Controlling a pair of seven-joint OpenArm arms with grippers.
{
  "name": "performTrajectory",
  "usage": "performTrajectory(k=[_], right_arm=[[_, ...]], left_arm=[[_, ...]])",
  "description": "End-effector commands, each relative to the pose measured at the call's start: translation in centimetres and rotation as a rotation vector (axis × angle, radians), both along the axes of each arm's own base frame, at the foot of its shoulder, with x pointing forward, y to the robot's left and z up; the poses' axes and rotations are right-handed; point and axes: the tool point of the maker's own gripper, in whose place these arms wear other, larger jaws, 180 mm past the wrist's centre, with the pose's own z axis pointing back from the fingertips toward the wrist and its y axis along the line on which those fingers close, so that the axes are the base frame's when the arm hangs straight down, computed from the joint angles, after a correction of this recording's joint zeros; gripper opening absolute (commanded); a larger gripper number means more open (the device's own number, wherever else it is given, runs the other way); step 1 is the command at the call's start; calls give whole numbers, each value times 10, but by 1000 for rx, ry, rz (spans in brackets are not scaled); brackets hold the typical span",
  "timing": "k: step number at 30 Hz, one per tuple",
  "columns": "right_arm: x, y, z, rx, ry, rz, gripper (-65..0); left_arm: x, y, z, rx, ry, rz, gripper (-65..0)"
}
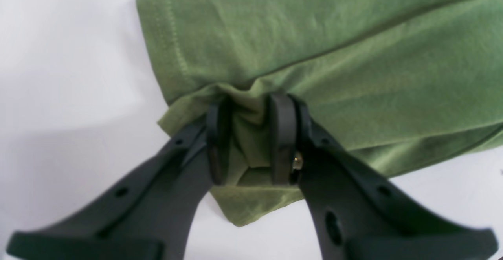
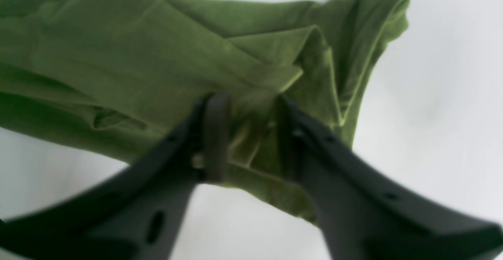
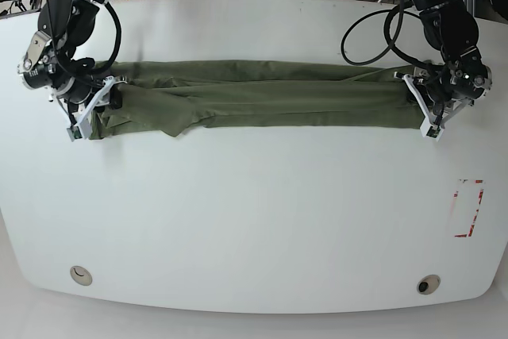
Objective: Fold the T-shirt properly
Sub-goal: 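Tuck the folded shirt end with the right gripper and straighten it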
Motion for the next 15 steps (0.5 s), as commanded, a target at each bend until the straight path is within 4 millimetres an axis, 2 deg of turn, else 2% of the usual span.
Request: performTrajectory(k=[1, 3, 6, 10, 12, 15], right_arm=[[-4, -21, 13, -33, -42, -45, -333], [-8, -34, 23, -45, -72, -92, -254], [-11, -39, 41, -89, -117, -107, -217], [-11, -15, 58, -88, -176, -77, -233], [-12, 0, 56, -38, -176, -54, -255], [-8, 20, 55, 25, -186, -7, -327]], left_arm=[[-10, 11, -3, 49, 54, 5, -511], [-10, 11, -3, 49, 54, 5, -510], [-8, 11, -2, 46, 49, 5, -510], [-6, 9, 0, 42, 44, 4, -510], [-5, 8, 2, 44, 36, 3, -504], [-4, 8, 2, 43, 35, 3, -404]])
